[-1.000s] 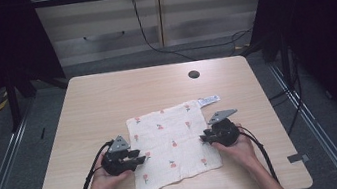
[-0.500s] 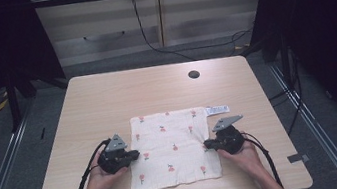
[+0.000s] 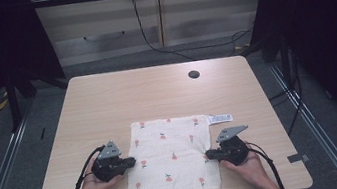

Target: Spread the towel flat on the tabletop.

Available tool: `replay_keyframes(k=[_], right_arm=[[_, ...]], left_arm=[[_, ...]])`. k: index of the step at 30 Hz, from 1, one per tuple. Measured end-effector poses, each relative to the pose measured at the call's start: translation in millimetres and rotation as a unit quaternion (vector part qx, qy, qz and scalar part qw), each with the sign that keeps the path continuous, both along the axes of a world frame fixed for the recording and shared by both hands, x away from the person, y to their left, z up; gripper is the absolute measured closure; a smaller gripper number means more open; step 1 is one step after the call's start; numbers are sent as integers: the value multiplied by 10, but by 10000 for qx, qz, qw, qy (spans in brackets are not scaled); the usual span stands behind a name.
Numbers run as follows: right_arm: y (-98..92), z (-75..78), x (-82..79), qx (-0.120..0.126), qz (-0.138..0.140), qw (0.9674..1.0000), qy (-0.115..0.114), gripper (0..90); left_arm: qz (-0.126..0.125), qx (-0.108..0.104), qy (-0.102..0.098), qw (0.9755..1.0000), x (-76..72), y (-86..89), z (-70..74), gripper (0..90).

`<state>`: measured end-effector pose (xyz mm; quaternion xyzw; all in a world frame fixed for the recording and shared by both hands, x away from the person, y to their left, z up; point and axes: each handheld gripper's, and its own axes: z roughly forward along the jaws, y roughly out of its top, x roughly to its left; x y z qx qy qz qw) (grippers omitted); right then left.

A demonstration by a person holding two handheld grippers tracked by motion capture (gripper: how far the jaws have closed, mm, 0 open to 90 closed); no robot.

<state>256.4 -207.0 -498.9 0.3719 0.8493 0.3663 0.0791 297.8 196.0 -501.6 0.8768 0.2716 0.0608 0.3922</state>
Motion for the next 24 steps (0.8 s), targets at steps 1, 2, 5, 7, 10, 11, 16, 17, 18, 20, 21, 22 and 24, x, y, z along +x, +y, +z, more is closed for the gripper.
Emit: replay_keyframes(k=[1,2,5,7,10,11,16,17,18,20,21,22,24], right_arm=[[8,2,-11,10,31,10000,20,871],[13,0,-14,21,65,10000,3,866],[13,2,-20,19,71,10000,13,853],[9,-1,-30,54,76,10000,25,846],[23,5,-59,63,87,9999,56,799],[24,4,-61,93,88,9999,69,768],[20,22,-10,163,23,9998,92,674],[15,30,16,194,-10,9998,57,661],[10,46,43,206,-48,9998,21,653],[-2,97,99,233,-116,9996,-86,638],[-6,124,131,251,-157,9995,-131,636],[-12,151,167,254,-181,9993,-197,634],[-19,191,257,245,-246,9989,-302,630]], left_arm=[[-12,10,-12,10000,-11,3,1,849],[-4,-21,-4,10000,-28,2,-1,849],[-57,50,-1,10000,-68,25,9,848],[-18,34,16,10000,-89,29,12,848],[-76,11,25,10000,-135,62,11,832],[-98,32,28,9999,-149,80,16,821],[-92,-106,99,9999,-127,94,8,703],[-96,-147,127,9998,-122,88,15,679],[-70,-171,90,9998,-121,86,35,665],[-3,-339,43,9994,-102,94,83,629],[36,-402,30,9992,-87,100,106,624],[91,-408,3,9991,-70,99,119,623],[173,-394,-26,9991,-25,82,111,618]])
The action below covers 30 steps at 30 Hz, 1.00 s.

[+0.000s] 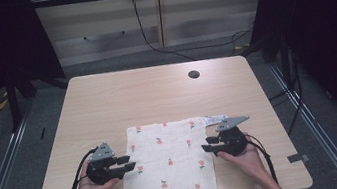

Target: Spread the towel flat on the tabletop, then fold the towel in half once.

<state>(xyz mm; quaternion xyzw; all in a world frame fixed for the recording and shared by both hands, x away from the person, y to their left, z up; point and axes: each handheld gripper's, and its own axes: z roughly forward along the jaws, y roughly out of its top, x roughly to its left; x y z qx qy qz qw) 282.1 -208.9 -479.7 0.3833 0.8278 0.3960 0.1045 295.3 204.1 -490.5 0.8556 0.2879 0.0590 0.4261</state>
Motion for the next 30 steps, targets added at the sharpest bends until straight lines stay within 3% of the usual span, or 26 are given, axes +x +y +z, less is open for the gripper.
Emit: replay_keyframes(k=[7,9,17,20,23,30], right_arm=[[-3,13,433,-60,-306,9995,-80,616],[-28,-12,565,37,-462,9989,-22,602],[-59,-121,941,-124,-673,9976,84,569],[-41,-155,1030,-60,-731,9972,115,562],[-8,-185,1086,-219,-689,9973,139,557],[17,-252,1124,-137,-699,9972,210,577]], left_arm=[[21,238,92,9997,63,-88,-83,618],[24,270,108,9996,59,-89,-93,612],[-20,286,69,9996,40,-85,-117,590],[-36,291,55,9996,40,-82,-119,591],[-26,278,60,9996,44,-76,-120,603],[-47,284,37,9996,46,-72,-122,605]])
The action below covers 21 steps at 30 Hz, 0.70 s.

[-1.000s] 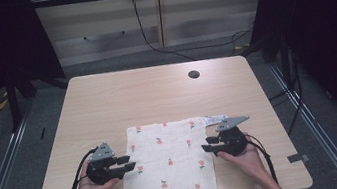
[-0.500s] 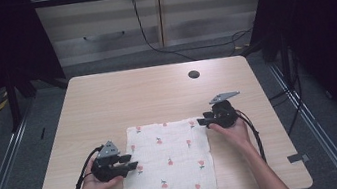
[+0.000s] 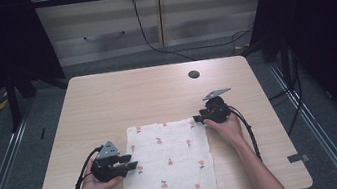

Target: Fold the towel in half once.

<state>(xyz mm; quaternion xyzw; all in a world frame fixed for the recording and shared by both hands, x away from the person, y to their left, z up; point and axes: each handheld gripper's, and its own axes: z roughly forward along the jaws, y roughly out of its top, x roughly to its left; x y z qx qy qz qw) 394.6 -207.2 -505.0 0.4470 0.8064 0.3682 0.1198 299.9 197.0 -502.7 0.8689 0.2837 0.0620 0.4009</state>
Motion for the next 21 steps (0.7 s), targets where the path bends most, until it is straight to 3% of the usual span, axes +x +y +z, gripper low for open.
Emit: replay_keyframes(k=[4,8,14,16,20,21], right_arm=[[19,4,-41,-72,54,10000,-13,637],[-2,-5,-71,101,41,9999,31,698],[36,-7,-107,107,157,9998,62,835],[47,1,-107,66,178,9998,46,850],[28,49,-112,249,87,9997,-9,857],[17,68,-112,300,93,9995,-64,858]], left_arm=[[-12,-23,37,10000,8,8,-1,605],[28,1,47,10000,6,12,5,619],[43,24,58,10000,-5,20,10,620],[48,34,42,10000,-7,17,10,619],[66,23,154,9999,7,19,23,604],[75,110,156,9998,17,20,42,594]])
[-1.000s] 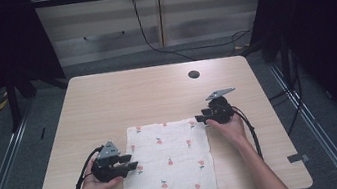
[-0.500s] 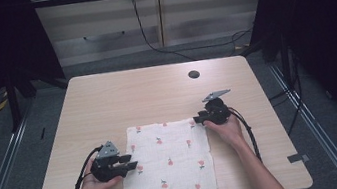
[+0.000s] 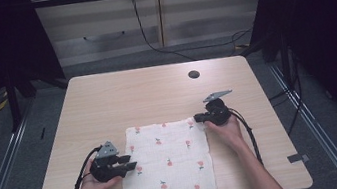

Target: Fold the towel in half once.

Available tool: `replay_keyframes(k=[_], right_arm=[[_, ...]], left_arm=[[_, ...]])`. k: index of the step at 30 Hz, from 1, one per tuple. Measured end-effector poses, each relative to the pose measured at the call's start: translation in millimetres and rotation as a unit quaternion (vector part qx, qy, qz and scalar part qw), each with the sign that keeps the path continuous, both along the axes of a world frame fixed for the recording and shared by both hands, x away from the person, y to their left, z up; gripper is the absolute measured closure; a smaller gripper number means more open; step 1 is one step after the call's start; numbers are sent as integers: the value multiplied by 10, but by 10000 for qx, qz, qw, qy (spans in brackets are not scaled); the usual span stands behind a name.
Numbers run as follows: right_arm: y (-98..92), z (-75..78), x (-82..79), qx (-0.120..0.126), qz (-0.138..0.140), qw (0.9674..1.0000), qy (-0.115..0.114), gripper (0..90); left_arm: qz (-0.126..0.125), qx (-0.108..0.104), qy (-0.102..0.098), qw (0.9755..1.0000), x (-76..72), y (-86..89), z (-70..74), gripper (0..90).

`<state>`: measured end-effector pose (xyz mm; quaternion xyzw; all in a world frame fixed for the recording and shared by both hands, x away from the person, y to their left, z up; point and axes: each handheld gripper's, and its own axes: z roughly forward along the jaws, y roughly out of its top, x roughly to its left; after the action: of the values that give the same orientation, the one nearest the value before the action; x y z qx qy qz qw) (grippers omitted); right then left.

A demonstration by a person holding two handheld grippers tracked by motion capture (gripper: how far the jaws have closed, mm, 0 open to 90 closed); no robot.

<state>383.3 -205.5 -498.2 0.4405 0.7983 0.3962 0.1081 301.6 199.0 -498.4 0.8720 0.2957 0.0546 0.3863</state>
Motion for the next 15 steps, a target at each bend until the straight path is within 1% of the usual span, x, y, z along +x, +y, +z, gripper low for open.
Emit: replay_keyframes(k=[1,2,3,5,7,8,9,10,11,12,13,14,15], right_arm=[[-3,24,-9,38,-28,10000,-11,858],[-6,46,-17,37,-24,10000,-42,858],[-4,66,-27,7,-35,10000,-68,858],[5,99,-51,6,-7,9999,-121,858],[8,136,-78,43,9,9999,-146,858],[5,154,-86,24,32,9998,-196,858],[1,175,-99,39,35,9998,-176,858],[-5,191,-110,52,47,9998,-200,858],[-8,207,-122,68,38,9998,-190,858],[-14,216,-132,63,66,9998,-199,858],[-15,218,-140,57,72,9997,-207,858],[-18,213,-148,69,71,9997,-211,858],[-21,201,-156,91,69,9997,-208,858]], left_arm=[[22,33,-7,10000,14,8,22,576],[66,-9,45,10000,36,31,50,565],[111,-81,52,9999,63,60,82,548],[274,-205,-22,9994,127,116,155,542],[428,-303,-28,9986,224,159,227,536],[502,-370,-77,9980,272,178,261,531],[552,-407,-62,9976,327,185,292,532],[604,-417,-142,9972,379,185,317,536],[618,-417,-145,9971,438,177,338,546],[687,-480,-168,9963,494,167,351,546],[727,-488,-135,9961,559,154,363,548],[786,-485,-164,9956,614,135,369,548],[835,-473,-151,9953,672,118,376,562]])
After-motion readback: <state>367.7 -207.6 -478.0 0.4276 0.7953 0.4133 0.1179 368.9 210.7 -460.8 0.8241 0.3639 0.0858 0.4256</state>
